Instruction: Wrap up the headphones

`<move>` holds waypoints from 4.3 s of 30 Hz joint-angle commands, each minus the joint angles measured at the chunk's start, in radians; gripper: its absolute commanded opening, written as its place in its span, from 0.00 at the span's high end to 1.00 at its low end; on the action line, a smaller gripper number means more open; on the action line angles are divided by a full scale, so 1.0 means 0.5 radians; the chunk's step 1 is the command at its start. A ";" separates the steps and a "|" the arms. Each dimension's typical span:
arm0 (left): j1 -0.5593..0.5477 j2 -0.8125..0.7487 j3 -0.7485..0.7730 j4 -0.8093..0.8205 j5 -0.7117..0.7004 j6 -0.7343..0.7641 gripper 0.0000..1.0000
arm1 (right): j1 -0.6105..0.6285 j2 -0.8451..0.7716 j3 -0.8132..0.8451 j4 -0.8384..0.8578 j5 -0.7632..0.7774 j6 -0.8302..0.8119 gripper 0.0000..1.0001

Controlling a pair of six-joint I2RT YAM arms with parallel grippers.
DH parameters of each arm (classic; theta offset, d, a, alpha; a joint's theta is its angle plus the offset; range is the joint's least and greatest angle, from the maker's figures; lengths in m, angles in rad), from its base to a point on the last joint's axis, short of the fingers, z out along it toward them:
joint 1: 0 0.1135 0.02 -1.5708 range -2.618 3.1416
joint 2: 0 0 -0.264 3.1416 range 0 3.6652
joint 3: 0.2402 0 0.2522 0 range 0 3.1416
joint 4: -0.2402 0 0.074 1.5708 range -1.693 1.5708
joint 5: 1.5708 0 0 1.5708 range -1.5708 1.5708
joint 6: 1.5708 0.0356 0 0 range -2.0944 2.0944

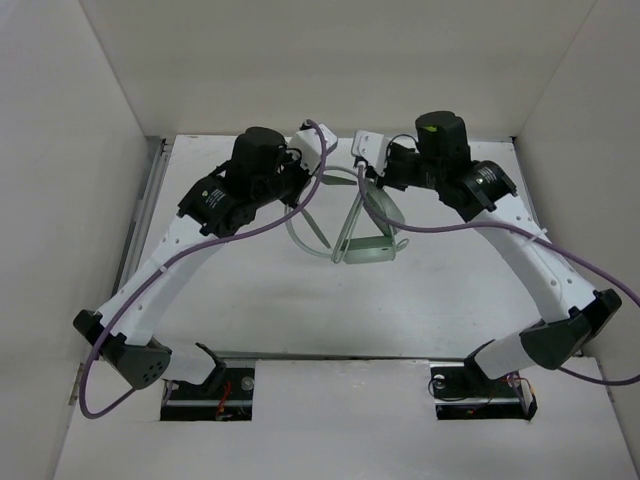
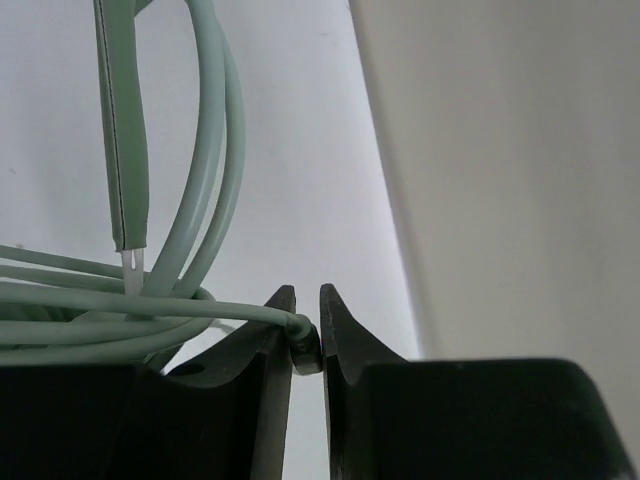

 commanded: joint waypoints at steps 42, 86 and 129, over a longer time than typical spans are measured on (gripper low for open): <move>0.269 -0.007 0.414 0.187 0.624 -0.755 1.00 | -0.713 -0.338 -1.075 2.241 -2.105 3.255 0.63; 0.371 -0.559 -0.613 0.466 0.480 -0.917 1.00 | -1.360 -0.669 -1.443 2.849 -1.970 3.621 0.62; 0.404 -0.330 -1.402 1.080 0.437 -1.037 1.00 | -1.569 -0.887 -1.713 2.674 -1.949 3.449 0.62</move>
